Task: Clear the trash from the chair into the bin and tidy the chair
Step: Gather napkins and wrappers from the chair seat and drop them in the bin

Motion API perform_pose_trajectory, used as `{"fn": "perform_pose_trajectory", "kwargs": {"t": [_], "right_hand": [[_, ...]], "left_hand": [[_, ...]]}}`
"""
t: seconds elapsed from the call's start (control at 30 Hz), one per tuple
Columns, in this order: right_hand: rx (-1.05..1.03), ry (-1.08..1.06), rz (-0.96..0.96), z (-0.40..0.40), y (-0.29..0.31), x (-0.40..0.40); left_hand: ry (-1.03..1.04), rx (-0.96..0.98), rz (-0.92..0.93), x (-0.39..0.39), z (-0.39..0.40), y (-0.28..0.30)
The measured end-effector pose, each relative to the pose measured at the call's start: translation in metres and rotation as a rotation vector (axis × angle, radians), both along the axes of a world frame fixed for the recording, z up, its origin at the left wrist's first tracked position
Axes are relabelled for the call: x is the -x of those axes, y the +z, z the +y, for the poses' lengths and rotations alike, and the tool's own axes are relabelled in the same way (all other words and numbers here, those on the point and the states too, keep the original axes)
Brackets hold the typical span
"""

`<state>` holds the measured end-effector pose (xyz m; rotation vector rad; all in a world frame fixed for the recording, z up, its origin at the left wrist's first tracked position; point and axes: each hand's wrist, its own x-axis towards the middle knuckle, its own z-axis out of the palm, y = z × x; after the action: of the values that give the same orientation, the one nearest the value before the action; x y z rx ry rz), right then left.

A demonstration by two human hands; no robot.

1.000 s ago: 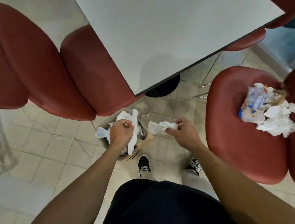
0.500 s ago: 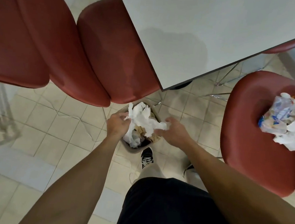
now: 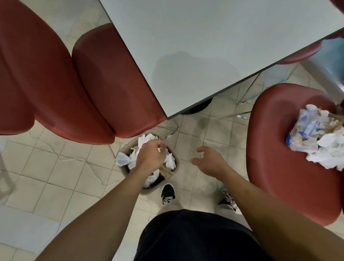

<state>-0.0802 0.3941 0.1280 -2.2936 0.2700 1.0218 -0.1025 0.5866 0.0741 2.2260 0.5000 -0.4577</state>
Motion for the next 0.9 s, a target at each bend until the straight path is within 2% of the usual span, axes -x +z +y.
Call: {"fn": "perform_pose_trajectory", "kwargs": {"t": [0.17,0.33,0.63,0.9], "right_hand": [[-0.024,-0.084,-0.017,-0.051,0.001,-0.010],[-0.050,-0.183,-0.017,-0.127,0.005,-0.017],[-0.010,-0.385,-0.090,-0.308,0.005,-0.024],[0.040,-0.652,-0.070,-0.456,-0.030,-0.029]], "left_hand": [[-0.127,0.026,0.001,-0.023,-0.060,0.014],[-0.252,-0.039,0.018,-0.048,-0.127,0.017],[-0.476,-0.054,0.024,-0.096,-0.295,0.020],[-0.676,-0.019,0.006,-0.141,-0.446,0.000]]}}
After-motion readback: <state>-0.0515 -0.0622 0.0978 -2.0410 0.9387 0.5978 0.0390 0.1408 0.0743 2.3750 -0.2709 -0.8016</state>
